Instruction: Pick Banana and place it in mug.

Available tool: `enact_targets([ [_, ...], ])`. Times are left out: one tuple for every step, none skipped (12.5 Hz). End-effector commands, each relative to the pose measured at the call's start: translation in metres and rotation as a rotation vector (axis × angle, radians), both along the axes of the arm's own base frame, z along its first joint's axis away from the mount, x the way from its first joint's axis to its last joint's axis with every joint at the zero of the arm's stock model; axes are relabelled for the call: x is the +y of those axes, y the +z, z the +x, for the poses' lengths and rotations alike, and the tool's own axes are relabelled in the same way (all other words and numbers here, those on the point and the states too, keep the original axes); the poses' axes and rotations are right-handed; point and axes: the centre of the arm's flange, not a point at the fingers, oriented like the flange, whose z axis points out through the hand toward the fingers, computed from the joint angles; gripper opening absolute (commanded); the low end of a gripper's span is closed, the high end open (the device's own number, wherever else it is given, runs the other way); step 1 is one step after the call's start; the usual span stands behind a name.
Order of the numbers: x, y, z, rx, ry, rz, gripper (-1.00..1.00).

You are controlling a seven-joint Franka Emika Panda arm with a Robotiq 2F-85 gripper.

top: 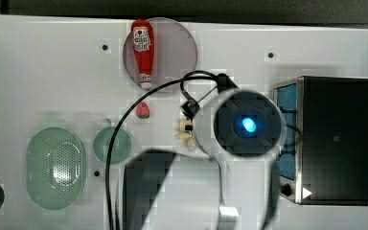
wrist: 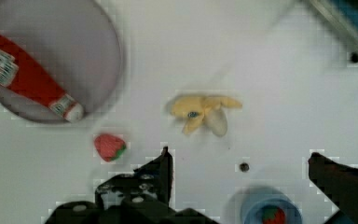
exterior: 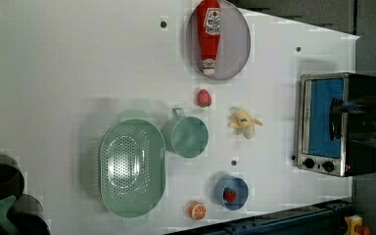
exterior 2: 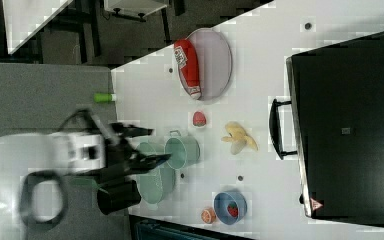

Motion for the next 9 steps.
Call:
enact_targets([
  [0.01, -0.121, -0.003, 0.084, 0.198, 0.005, 1.0],
  [0.011, -0.147, -0.004, 0.076, 0.265, 0.008, 1.0],
  [0.01, -0.173, -0.005, 0.072, 0.342, 0.011, 1.0],
  [0.01, -0.196, -0.005, 0.071, 0.432, 0.011, 1.0],
  [0.01, -0.215, -0.004, 0.068, 0.518, 0.015, 1.0],
  [0.01, -0.234, -0.003, 0.068, 0.607, 0.022, 1.0],
  [0.01, -0.251, -0.001, 0.06, 0.68, 0.024, 1.0],
  [0.01, -0.267, 0.0, 0.049, 0.721, 0.021, 1.0],
  [0.01, -0.281, 0.001, 0.036, 0.73, 0.016, 1.0],
])
